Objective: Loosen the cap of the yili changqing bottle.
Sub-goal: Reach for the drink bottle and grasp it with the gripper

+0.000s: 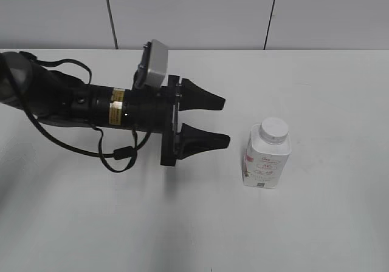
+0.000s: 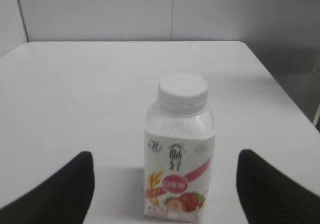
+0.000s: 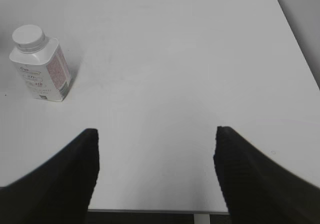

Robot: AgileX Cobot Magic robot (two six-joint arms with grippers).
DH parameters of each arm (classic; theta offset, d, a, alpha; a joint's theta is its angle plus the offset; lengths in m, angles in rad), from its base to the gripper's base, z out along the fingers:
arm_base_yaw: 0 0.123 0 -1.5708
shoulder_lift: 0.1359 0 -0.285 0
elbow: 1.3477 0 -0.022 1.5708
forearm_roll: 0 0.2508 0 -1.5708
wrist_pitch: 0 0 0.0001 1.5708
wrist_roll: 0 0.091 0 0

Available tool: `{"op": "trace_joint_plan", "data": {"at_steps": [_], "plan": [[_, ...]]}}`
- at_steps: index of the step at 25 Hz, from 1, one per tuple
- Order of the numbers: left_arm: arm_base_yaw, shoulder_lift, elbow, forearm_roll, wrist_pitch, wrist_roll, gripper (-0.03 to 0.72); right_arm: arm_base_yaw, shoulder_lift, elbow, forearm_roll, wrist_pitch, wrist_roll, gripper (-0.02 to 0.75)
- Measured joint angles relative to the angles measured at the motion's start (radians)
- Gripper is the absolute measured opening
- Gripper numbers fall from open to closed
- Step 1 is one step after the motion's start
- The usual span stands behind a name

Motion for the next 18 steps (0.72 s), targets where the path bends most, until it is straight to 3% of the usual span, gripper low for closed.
{"op": "trace_joint_plan", "data": {"at_steps": [10, 18], "plan": [[-0.12, 0.086, -0.122, -0.001, 0.025, -0.069, 0.541, 0.0, 0.0, 0.0, 0.0, 0.0, 0.0, 0.567], [-0.141, 0.148, -0.188, -0.021, 0.044, -0.107, 0.544, 0.0, 0.0, 0.0, 0.0, 0.0, 0.0, 0.567]]}}
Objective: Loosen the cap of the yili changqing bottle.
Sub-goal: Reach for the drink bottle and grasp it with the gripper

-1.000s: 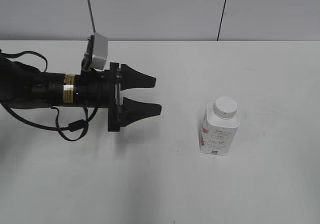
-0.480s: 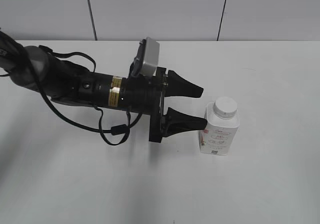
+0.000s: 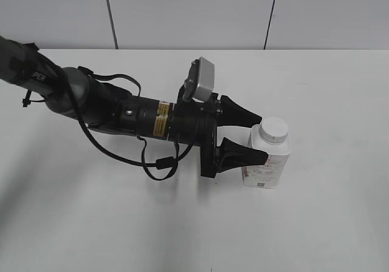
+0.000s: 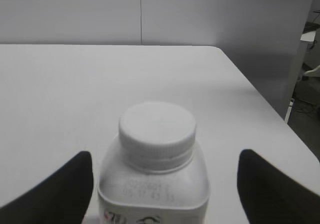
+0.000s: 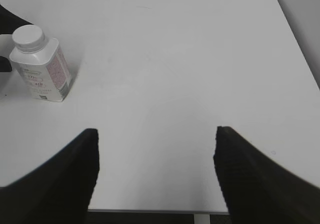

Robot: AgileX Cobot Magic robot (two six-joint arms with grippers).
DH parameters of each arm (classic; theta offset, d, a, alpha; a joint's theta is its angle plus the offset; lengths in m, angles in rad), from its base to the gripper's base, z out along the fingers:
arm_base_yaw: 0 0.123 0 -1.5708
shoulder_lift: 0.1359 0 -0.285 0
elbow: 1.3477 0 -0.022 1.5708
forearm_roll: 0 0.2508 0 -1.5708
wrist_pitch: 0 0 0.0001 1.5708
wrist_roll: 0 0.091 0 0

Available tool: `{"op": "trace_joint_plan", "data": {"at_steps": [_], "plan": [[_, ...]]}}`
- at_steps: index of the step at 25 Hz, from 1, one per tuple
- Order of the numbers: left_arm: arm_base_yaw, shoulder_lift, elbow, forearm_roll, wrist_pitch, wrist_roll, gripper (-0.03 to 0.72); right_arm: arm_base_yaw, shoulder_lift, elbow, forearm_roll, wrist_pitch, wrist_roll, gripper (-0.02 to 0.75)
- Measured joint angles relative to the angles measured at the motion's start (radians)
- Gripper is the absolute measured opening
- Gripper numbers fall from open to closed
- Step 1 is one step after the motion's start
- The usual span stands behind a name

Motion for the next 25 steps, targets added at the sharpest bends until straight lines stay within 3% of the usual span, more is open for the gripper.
{"op": "trace_joint_plan", "data": {"at_steps": [12, 19, 25], "plan": [[-0.019, 0.002, -0.001, -0.012, 0.058, -0.007, 0.539, 0.0, 0.0, 0.0, 0.0, 0.0, 0.0, 0.567], [-0.019, 0.002, -0.001, -0.017, 0.072, -0.007, 0.438, 0.0, 0.0, 0.0, 0.0, 0.0, 0.0, 0.567], [-0.019, 0.002, -0.001, -0.017, 0.072, -0.008, 0.438, 0.0, 0.0, 0.0, 0.0, 0.0, 0.0, 0.567]]}}
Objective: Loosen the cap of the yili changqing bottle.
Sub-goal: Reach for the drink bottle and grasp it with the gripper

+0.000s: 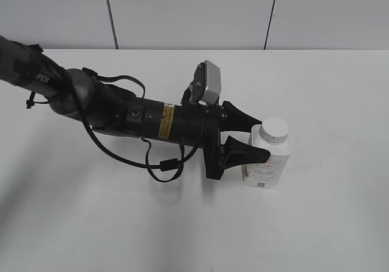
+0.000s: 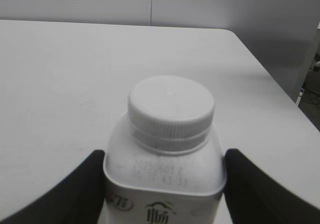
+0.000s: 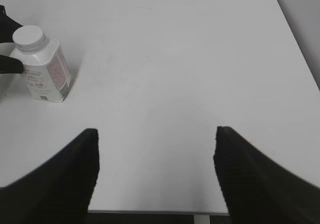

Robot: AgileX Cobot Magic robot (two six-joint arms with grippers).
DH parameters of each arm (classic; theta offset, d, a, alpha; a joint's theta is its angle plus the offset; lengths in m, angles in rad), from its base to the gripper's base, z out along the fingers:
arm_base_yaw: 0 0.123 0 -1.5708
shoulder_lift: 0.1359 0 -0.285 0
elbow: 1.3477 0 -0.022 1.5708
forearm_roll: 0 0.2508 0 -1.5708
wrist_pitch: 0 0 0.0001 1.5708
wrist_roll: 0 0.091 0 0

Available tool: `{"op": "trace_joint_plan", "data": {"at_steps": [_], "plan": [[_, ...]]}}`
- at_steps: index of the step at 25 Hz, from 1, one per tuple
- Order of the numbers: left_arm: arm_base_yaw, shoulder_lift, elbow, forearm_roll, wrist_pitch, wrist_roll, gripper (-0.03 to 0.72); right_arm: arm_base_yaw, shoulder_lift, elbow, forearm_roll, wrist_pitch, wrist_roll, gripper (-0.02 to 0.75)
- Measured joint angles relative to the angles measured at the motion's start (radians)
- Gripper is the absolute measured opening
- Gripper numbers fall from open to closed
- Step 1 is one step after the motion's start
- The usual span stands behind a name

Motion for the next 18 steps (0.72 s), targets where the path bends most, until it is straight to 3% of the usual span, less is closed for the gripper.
{"op": "trace_joint_plan", "data": {"at_steps": [5, 18], "plan": [[0.0, 0.0, 0.0, 0.0, 0.0, 0.0, 0.438, 0.0, 0.106, -0.03, 0.0, -0.017, 0.0, 0.567], [0.0, 0.0, 0.0, 0.0, -0.001, 0.0, 0.438, 0.0, 0.798, -0.319, 0.0, -0.025, 0.124, 0.544]]}}
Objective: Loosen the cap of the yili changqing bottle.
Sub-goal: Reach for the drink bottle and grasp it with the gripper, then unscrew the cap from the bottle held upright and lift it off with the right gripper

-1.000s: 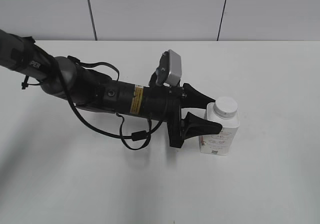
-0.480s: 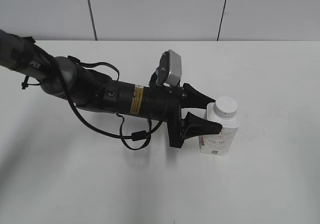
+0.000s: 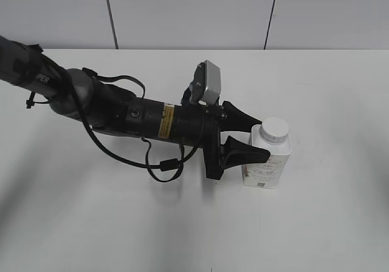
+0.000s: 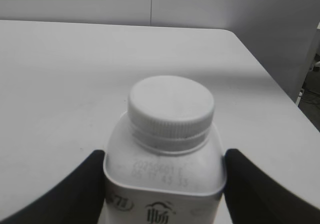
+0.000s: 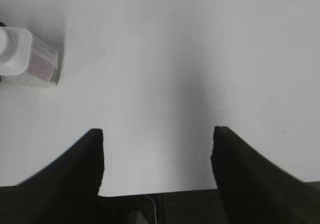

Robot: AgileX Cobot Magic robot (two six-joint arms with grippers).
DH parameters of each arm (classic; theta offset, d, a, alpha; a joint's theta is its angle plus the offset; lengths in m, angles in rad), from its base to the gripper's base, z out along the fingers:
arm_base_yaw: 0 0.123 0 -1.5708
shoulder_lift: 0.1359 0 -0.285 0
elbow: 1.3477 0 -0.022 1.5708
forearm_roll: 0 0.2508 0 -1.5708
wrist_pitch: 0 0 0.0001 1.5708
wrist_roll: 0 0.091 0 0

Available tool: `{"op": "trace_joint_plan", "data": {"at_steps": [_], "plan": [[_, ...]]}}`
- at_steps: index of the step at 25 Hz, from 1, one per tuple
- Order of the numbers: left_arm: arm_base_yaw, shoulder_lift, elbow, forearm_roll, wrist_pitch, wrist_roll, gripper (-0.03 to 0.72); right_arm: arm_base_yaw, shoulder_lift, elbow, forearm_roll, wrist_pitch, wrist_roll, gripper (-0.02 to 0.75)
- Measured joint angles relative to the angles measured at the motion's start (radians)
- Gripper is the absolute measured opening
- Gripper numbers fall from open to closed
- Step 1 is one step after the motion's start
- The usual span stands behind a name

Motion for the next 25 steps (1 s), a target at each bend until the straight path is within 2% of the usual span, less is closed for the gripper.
{"op": "trace_joint_plan", "data": {"at_steps": [7, 20, 25], "plan": [[0.0, 0.0, 0.0, 0.0, -0.002, 0.0, 0.438, 0.0, 0.3, -0.139, 0.0, 0.083, 0.031, 0.47], [0.0, 0.0, 0.0, 0.0, -0.002, 0.0, 0.437, 0.0, 0.601, -0.277, 0.018, 0.141, 0.012, 0.464], [0.0, 0.0, 0.0, 0.0, -0.002, 0.0, 0.437, 0.003, 0.675, -0.334, 0.101, 0.144, 0.012, 0.461]]}}
